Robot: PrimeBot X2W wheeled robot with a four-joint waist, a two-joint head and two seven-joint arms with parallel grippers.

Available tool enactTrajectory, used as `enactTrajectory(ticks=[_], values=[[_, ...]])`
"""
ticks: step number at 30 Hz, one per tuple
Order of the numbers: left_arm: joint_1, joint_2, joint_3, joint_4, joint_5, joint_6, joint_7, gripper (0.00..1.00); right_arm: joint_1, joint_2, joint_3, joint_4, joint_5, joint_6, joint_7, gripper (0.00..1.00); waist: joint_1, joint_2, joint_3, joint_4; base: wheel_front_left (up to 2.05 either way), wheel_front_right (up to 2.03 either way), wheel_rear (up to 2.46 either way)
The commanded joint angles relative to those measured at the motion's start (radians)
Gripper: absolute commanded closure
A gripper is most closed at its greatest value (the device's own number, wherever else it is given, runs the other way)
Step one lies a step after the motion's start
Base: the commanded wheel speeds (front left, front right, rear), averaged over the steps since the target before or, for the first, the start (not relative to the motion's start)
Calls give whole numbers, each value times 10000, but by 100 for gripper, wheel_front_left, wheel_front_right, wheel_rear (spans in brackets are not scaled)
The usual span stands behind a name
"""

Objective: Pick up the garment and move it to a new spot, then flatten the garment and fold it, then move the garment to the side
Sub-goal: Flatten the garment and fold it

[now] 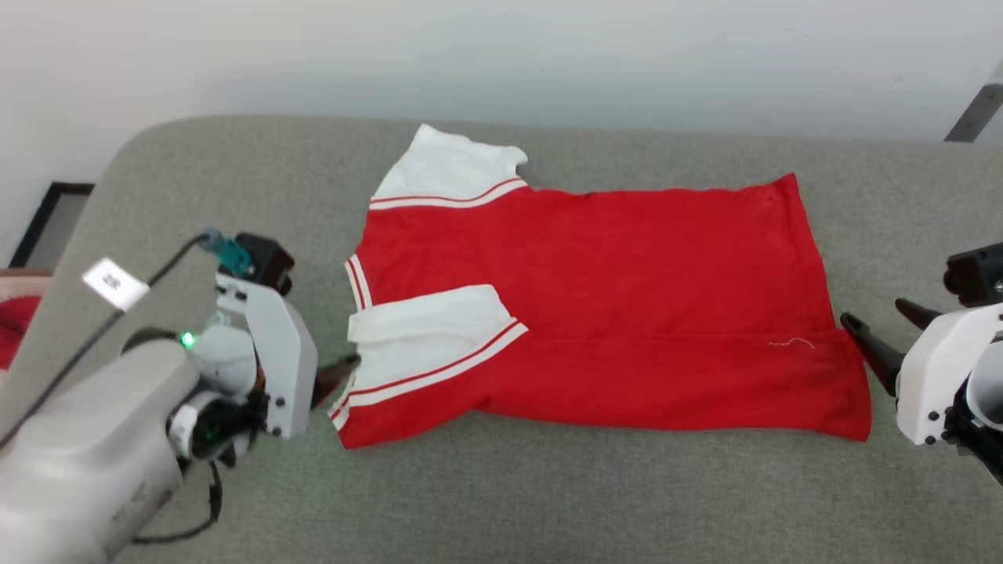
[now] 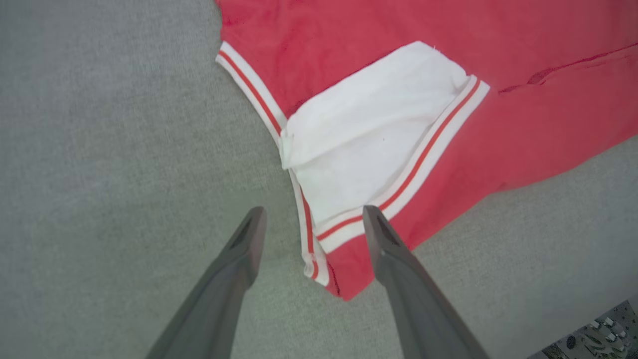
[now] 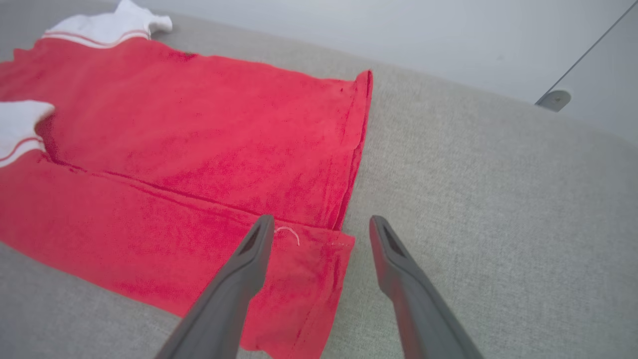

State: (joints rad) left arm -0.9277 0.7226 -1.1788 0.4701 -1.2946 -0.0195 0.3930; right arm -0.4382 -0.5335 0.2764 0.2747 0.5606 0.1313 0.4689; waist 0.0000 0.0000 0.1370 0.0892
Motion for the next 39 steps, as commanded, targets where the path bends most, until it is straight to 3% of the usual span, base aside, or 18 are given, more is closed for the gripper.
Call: enactTrajectory(ticks=[1, 9, 16, 34, 35, 36, 39], values=[[268, 117, -38, -232, -101, 234, 174, 0, 223, 95, -281, -177, -83, -11, -108, 0, 0, 0, -297, -3, 0, 0, 0], [964, 495, -140, -964, -529, 911, 547, 0, 1089, 1028, -2081, -1593, -965, -11, -609, 0, 0, 0, -499, -394, 0, 0, 0], [1391, 560, -118, -550, -922, 1089, 712, 0, 2076, 1848, -3147, -2984, -1397, -11, -288, 0, 0, 0, -251, -873, 0, 0, 0], [1852, -428, 27, 1537, -1706, 565, 885, 2, 3782, 3448, -4567, -5081, -1884, -9, 589, 0, 0, 0, 320, -1270, 0, 0, 0], [1823, -491, 18, 1596, -1716, 431, 875, 85, 3834, 3505, -4569, -5109, -1870, -9, 692, 0, 0, 0, 338, -1275, 0, 0, 0], [1805, -539, 27, 1697, -1711, 380, 865, 100, 3875, 3525, -4557, -5129, -1912, -9, 838, 0, 0, 0, 351, -1273, 0, 0, 0], [1674, -583, 7, 1906, -1575, 206, 797, 100, 3794, 3605, -4474, -5148, -1860, -9, 1402, 0, 0, 0, 391, -1259, 0, 0, 0]])
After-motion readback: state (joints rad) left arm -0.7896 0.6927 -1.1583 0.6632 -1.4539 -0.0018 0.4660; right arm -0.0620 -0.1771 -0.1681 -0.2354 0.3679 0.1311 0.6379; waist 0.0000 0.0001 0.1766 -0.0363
